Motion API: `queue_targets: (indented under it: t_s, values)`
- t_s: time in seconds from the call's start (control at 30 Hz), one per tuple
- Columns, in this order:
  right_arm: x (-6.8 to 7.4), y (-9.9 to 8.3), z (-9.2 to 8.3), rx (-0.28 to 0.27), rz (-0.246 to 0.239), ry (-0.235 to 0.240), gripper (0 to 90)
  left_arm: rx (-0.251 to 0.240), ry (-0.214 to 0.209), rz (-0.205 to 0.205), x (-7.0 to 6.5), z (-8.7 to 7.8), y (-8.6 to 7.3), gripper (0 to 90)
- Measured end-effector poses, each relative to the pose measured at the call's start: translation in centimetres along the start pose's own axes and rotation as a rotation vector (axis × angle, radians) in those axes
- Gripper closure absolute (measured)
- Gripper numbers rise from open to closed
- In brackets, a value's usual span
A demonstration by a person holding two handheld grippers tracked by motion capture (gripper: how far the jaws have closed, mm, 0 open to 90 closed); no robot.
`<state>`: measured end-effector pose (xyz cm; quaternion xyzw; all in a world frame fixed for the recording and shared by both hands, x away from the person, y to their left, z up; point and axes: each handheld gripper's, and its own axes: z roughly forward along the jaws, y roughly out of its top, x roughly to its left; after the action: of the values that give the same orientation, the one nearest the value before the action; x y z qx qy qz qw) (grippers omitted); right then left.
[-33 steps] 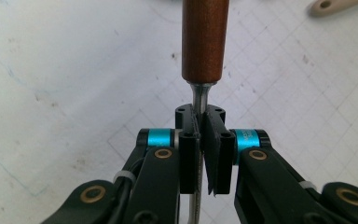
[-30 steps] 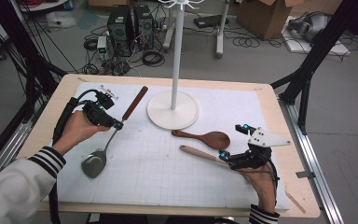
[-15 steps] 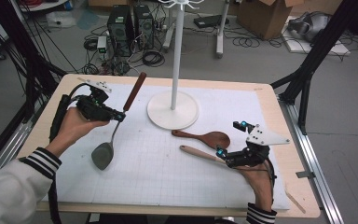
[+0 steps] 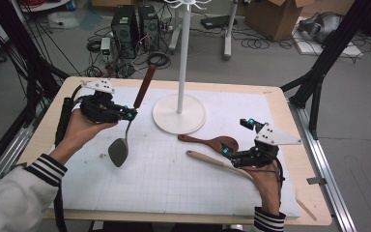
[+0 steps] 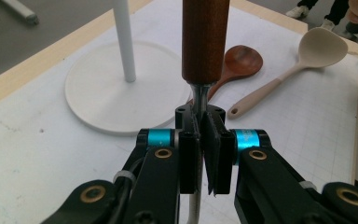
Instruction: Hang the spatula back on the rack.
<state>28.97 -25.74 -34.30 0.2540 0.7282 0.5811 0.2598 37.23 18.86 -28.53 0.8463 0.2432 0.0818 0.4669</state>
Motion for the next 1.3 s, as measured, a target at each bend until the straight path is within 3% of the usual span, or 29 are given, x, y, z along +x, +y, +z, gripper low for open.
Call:
queue_targets:
  t_s: [0.17,0.53,0.7,1.07,1.3]
  values:
    - [0.1,0.8,0.4,-0.011,0.014,0.013,0.7,-0.068,-0.011,0.030,-0.7,0.2,0.0,84.6]
    - [0.1,3.2,1.3,-0.051,0.052,0.007,0.7,-0.155,-0.024,0.062,-2.0,1.1,0.3,84.5]
    - [0.4,4.4,2.0,-0.062,0.066,0.049,0.7,-0.195,-0.024,0.060,-2.5,1.5,0.3,84.6]
    - [1.8,7.8,5.0,-0.070,0.042,0.129,0.7,-0.251,0.013,0.057,-3.6,2.5,0.6,84.5]
    - [2.7,9.4,6.8,-0.058,0.017,0.137,0.8,-0.276,0.023,0.063,-4.3,3.1,0.8,84.5]
